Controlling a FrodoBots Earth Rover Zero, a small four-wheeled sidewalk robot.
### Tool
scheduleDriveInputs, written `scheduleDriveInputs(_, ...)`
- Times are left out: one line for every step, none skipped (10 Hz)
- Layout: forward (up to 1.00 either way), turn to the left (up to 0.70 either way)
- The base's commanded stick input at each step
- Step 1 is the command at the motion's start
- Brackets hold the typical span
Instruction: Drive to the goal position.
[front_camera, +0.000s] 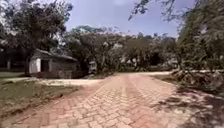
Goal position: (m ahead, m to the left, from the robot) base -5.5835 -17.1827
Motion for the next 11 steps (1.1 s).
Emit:
scheduleDriveInputs(0.7,0.0)
scheduleDriveInputs(0.7,0.0)
scheduleDriveInputs(0.7,0.0)
scheduleDriveInputs(0.7,-0.1)
scheduleDriveInputs(0.7,-0.28)
scheduleDriveInputs(0.7,-0.35)
scheduleDriveInputs(0.7,-0.35)
scheduleDriveInputs(0.7,0.0)
scheduleDriveInputs(0.7,0.0)
scheduleDriveInputs(0.7,0.0)
scheduleDriveInputs(0.7,0.0)
